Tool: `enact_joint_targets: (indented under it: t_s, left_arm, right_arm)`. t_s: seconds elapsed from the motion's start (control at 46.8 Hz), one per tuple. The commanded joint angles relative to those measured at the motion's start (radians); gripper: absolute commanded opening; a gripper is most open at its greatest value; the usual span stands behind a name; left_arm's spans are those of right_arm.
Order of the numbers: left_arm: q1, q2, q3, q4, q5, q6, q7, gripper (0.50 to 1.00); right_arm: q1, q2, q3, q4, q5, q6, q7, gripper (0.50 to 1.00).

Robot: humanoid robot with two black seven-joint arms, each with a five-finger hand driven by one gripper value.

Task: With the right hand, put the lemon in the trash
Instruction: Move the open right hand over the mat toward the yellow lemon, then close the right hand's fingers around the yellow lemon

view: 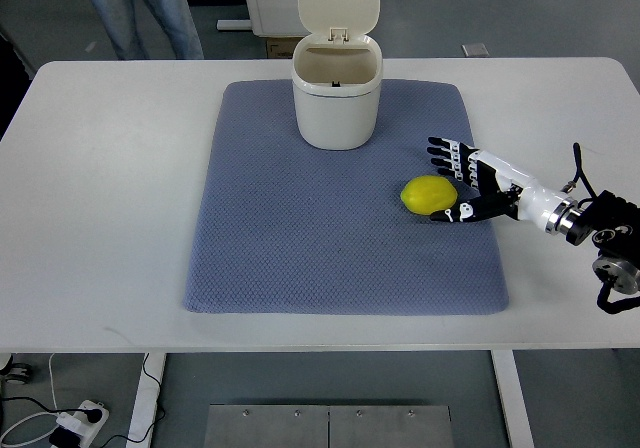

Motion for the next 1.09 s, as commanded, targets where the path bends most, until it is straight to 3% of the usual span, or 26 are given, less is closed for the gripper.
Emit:
enact_joint_targets:
  t_s: [0.0,0.128,0.385,0.62,0.919,1.068]
  left_arm:
    - [0.0,0.0,0.0,0.0,0.0,0.0,0.0,1.0]
    - [0.0,0.0,0.0,0.0,0.0,0.0,0.0,1.0]
    - [0.0,0.0,0.0,0.0,0.0,0.0,0.0,1.0]
    - [0.0,0.0,0.0,0.0,0.0,0.0,0.0,1.0]
    - [0.0,0.0,0.0,0.0,0.0,0.0,0.0,1.0]
    - [0.0,0.0,0.0,0.0,0.0,0.0,0.0,1.0]
  right_arm:
    - [0.0,0.005,-0.001,0.001,0.0,-0.001,0.0,0.989]
    - [-0.002,0.012,-0.001,0.001,-0.002,-0.001,0.0,0.981]
    - [-0.009,0.02,-0.001,-0.002,-0.003,-0.027,0.0,0.901]
    - [-0.015,0.021,-0.014,-0.002,-0.008,-0.027,0.0,0.761]
    - [-0.015,0.032,-0.064,-0.01,-0.008,-0.058,0.0,0.5]
    - [-0.005,0.032,-0.063,-0.01,-0.005,-0.057,0.0,0.5]
